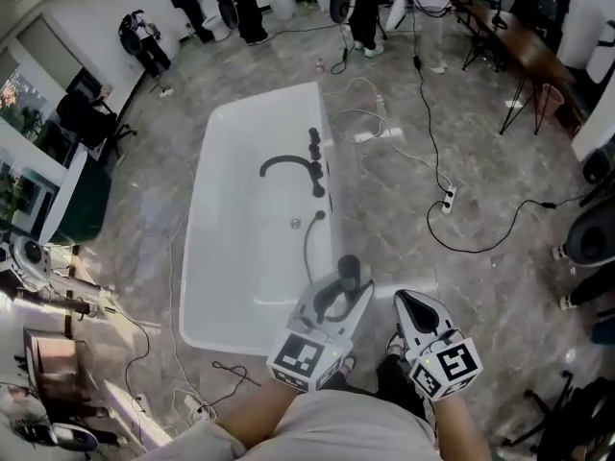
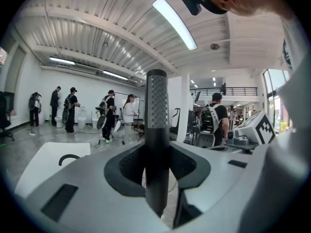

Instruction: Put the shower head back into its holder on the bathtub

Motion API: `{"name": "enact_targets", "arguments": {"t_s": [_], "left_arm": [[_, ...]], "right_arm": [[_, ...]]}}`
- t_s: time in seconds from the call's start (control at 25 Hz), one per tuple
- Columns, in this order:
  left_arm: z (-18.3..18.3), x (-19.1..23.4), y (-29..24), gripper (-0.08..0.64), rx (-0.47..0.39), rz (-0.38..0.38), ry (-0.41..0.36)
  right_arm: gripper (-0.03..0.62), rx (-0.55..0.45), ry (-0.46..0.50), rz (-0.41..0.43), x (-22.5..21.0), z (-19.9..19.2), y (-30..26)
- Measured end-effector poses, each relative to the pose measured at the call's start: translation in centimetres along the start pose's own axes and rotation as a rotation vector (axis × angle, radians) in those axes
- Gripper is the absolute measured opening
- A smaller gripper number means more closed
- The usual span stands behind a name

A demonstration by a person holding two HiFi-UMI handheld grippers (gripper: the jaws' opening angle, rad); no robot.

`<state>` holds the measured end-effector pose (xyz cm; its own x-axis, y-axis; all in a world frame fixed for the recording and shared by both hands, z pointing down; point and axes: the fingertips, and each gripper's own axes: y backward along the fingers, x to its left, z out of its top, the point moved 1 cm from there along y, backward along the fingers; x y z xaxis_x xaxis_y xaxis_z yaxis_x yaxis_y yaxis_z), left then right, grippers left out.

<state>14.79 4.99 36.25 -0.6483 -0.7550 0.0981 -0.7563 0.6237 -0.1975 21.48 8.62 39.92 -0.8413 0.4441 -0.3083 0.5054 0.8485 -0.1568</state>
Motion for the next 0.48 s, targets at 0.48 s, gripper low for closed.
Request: {"name": "enact_targets", "arguments": {"t_s": [0.48], "left_arm": [[2.1, 5.3, 0.7, 0.124, -0.033, 0.367, 0.071]], "right_arm": [[0.015, 0.163, 0.029, 0.357, -1.0, -1.9, -5.9]]}}
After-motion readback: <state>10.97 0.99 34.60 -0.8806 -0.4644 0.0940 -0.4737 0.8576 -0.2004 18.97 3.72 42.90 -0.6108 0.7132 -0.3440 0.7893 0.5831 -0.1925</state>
